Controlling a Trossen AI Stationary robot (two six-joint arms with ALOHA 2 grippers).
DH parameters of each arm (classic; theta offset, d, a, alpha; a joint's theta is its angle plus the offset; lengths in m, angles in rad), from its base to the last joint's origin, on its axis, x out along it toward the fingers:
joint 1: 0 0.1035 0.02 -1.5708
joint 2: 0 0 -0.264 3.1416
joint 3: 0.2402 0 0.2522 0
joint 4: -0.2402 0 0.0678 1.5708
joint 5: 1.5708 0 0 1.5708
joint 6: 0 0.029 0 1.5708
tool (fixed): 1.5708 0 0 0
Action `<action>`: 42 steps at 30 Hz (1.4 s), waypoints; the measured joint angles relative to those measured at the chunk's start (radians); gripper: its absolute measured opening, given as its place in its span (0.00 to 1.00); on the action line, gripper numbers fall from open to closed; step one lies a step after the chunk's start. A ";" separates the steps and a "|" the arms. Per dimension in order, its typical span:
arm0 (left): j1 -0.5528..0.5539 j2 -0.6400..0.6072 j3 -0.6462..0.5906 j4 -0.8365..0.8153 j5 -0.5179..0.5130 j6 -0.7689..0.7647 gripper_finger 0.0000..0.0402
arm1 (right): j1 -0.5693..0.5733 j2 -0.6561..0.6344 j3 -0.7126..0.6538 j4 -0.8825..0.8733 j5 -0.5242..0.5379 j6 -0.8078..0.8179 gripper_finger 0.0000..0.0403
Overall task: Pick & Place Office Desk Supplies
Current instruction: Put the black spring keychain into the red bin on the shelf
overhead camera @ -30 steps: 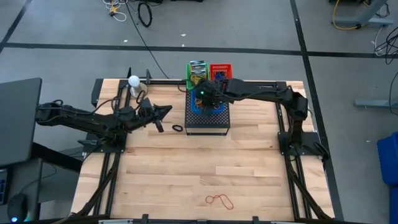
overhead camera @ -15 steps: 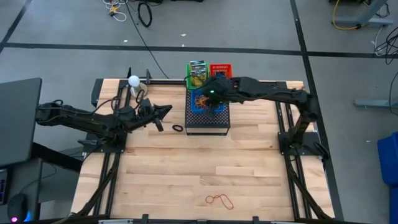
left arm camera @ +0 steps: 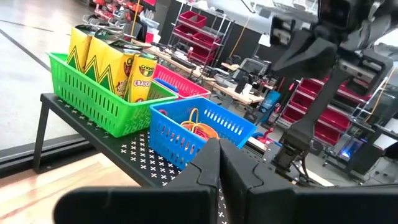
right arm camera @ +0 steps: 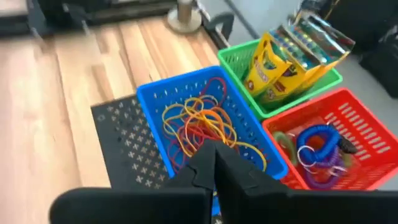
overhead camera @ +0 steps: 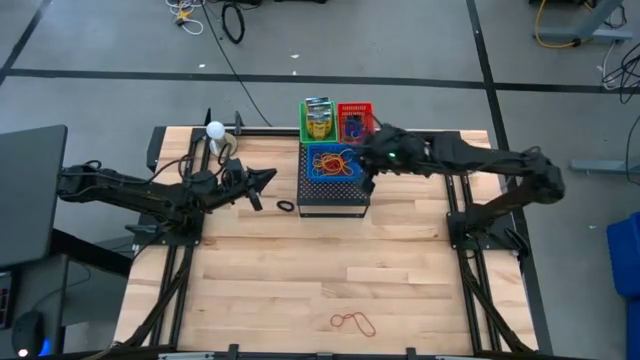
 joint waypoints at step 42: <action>0.085 0.071 0.228 -0.983 0.114 -0.323 0.13 | 0.069 -0.313 -0.373 0.233 0.045 0.135 0.06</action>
